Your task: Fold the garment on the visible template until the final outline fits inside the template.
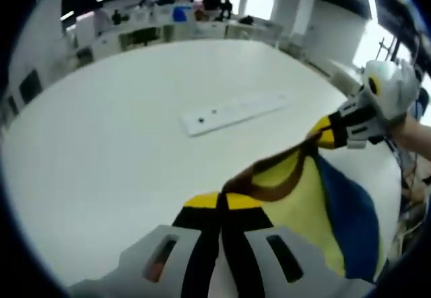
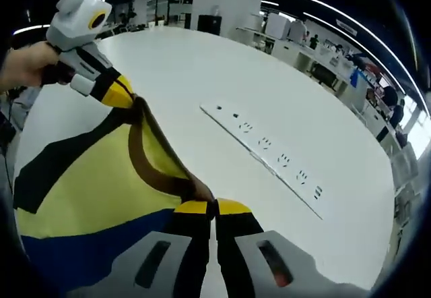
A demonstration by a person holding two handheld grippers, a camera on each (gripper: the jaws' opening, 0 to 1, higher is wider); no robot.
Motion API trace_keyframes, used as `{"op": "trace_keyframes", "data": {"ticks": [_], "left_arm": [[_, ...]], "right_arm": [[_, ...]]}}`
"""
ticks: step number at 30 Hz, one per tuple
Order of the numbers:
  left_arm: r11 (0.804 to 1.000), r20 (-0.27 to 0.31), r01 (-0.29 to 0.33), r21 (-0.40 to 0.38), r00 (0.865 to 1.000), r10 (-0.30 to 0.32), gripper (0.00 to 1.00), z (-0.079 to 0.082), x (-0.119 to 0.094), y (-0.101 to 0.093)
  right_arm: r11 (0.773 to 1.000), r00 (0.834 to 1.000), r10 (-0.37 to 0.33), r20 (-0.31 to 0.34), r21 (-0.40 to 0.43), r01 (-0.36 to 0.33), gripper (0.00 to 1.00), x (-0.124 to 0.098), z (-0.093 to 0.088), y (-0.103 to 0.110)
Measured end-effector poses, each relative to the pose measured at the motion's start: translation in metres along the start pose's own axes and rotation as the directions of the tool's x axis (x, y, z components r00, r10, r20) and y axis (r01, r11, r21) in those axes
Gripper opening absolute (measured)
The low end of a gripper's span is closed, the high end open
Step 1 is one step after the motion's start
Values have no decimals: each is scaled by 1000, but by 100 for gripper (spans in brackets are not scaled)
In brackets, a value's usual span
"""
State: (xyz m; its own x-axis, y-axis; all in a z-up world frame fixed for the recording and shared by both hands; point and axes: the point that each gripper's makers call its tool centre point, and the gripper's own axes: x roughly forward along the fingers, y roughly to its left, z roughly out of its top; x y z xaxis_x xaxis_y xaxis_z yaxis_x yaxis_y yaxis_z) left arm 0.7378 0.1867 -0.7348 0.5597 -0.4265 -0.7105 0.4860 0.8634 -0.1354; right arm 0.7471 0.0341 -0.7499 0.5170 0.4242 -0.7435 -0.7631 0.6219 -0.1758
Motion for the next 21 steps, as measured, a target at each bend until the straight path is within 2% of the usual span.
{"op": "trace_keyframes", "data": {"ticks": [15, 21], "left_arm": [[999, -27, -7, -43, 1000, 6, 0, -14, 22, 12], [998, -37, 2, -65, 999, -5, 0, -18, 27, 15]], "right_arm": [[999, 1000, 9, -12, 38, -9, 3, 24, -7, -5], [1000, 1000, 11, -16, 18, -10, 3, 28, -8, -6]]}}
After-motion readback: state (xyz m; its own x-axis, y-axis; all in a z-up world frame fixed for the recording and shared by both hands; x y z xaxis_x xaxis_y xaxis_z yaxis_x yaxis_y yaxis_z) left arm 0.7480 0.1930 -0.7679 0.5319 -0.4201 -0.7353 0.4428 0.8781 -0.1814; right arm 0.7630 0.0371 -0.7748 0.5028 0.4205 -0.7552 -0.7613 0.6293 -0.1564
